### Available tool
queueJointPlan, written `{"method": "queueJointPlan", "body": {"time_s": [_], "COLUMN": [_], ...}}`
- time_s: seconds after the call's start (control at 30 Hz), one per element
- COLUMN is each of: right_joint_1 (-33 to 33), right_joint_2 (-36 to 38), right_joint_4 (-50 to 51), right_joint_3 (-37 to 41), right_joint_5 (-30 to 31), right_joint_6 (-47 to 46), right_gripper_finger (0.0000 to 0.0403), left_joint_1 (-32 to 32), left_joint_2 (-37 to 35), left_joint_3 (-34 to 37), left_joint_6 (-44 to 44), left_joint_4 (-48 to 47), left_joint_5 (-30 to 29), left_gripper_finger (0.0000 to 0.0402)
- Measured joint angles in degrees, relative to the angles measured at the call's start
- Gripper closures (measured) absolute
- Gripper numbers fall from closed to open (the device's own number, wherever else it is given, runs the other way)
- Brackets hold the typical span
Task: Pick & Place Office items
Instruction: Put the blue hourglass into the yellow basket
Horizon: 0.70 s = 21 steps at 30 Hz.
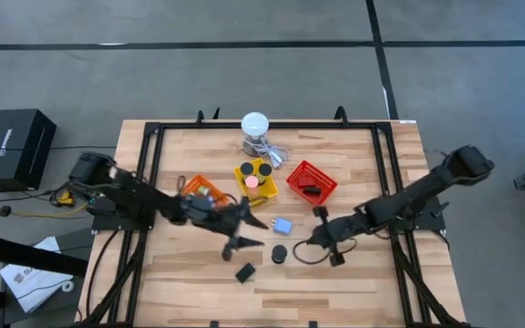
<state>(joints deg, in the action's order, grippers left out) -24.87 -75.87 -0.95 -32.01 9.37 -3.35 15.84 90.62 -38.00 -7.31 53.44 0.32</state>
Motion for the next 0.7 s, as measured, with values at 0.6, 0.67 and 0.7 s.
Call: {"method": "queueJointPlan", "body": {"time_s": [0.6, 0.67, 0.7], "right_joint_1": [5.4, 6.0, 6.3], "right_joint_2": [0.0, -1.1, -1.7], "right_joint_4": [-42.5, -42.3, -42.7], "right_joint_3": [19.4, 19.5, 19.4], "right_joint_5": [3.0, 3.0, 2.9], "right_joint_6": [-1.4, -2.3, -2.7], "right_gripper_finger": [0.0403, 0.0403, 0.0403], "left_joint_1": [1.2, 1.2, 1.3], "left_joint_2": [14.7, 15.8, 16.2], "left_joint_3": [-18.8, -19.1, -19.1], "left_joint_6": [5.2, 5.1, 5.1], "left_joint_4": [-26.2, -26.1, -26.0], "left_joint_5": [-2.9, -3.0, -3.0], "left_gripper_finger": [0.0132, 0.0126, 0.0123]}}
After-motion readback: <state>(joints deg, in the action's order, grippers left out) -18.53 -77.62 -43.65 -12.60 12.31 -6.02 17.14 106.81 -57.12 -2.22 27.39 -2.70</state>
